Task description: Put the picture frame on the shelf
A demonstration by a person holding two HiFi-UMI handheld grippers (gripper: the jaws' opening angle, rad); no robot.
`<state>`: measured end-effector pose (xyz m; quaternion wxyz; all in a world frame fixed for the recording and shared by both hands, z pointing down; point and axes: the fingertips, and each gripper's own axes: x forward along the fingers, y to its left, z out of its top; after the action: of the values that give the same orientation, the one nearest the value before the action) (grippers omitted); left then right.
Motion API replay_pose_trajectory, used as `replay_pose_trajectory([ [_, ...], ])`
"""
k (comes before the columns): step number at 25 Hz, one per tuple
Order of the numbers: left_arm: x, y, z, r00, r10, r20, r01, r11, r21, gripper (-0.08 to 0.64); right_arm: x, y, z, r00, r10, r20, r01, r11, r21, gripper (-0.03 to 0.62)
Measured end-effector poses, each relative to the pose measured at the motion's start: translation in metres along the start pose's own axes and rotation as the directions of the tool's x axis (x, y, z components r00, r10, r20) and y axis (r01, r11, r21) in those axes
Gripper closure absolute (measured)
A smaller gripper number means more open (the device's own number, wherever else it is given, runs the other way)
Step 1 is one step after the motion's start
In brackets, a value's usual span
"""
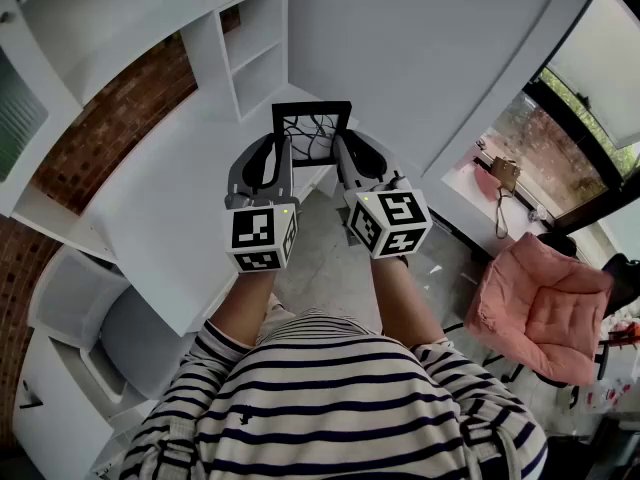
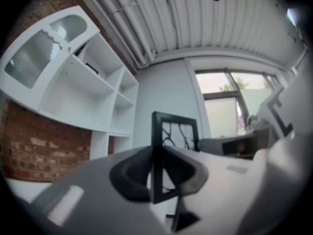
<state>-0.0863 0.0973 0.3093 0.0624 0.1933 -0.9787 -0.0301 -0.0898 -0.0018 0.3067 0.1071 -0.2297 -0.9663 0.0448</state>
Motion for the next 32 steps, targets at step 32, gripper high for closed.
replay_pose_trajectory([
  [32, -0.009, -0.003, 0.009, 1.000, -0.006, 0.021, 0.006, 1.000, 0.010, 0.491, -0.006, 0.008, 0.010, 0.997, 0.073, 0.014, -0.073, 0.997, 0.002, 0.549],
])
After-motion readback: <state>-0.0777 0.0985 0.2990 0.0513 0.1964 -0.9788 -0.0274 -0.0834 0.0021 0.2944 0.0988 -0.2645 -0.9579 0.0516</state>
